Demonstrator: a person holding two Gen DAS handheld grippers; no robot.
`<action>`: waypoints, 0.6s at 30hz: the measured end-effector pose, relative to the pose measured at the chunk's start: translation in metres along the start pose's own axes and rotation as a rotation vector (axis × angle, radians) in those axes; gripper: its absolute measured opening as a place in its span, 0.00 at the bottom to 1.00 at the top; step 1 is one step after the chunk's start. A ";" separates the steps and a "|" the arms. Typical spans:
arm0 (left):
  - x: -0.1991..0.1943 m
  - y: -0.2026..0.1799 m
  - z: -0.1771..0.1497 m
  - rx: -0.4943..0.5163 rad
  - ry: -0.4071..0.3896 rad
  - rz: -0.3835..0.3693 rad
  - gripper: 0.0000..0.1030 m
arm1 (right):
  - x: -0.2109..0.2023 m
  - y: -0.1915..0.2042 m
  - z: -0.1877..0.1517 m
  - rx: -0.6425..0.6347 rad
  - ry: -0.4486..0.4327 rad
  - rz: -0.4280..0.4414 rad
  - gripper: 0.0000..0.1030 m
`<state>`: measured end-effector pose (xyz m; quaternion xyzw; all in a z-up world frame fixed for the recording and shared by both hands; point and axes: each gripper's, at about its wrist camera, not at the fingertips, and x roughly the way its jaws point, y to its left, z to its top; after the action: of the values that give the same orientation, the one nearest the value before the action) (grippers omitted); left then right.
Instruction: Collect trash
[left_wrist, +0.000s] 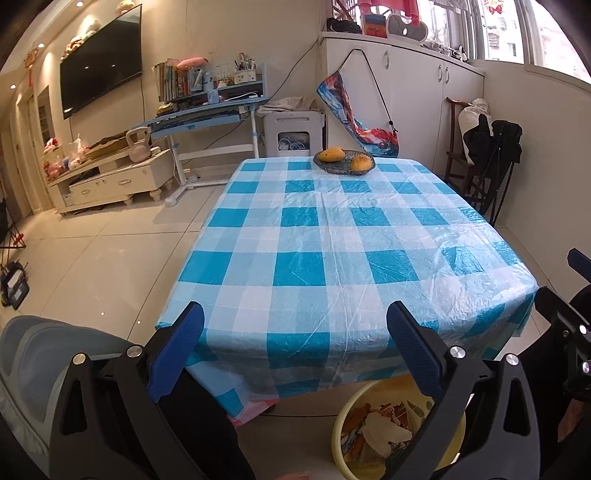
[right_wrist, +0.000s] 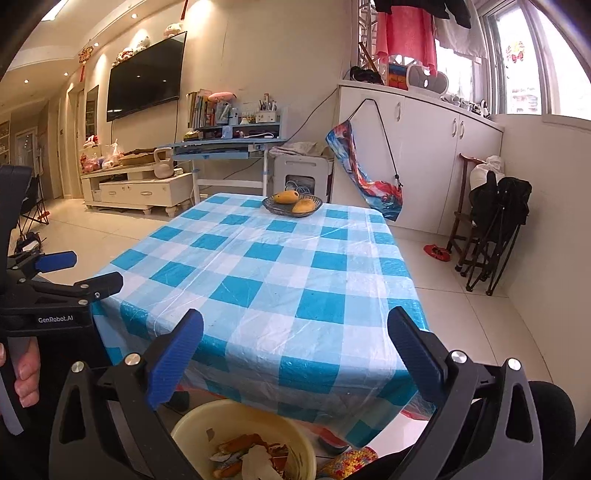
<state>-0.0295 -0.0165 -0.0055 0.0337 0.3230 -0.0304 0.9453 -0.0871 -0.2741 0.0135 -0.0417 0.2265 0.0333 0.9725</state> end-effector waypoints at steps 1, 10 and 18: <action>0.000 -0.002 0.001 0.006 -0.001 -0.003 0.93 | -0.002 0.000 0.000 -0.002 -0.007 -0.008 0.93; -0.010 -0.011 0.006 0.040 -0.031 -0.036 0.93 | -0.017 -0.012 0.002 0.020 -0.069 -0.090 0.93; -0.005 -0.010 -0.003 0.044 -0.013 -0.056 0.93 | -0.004 -0.005 -0.001 -0.002 -0.022 -0.080 0.93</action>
<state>-0.0366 -0.0263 -0.0052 0.0451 0.3168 -0.0640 0.9453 -0.0909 -0.2794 0.0149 -0.0514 0.2138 -0.0047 0.9755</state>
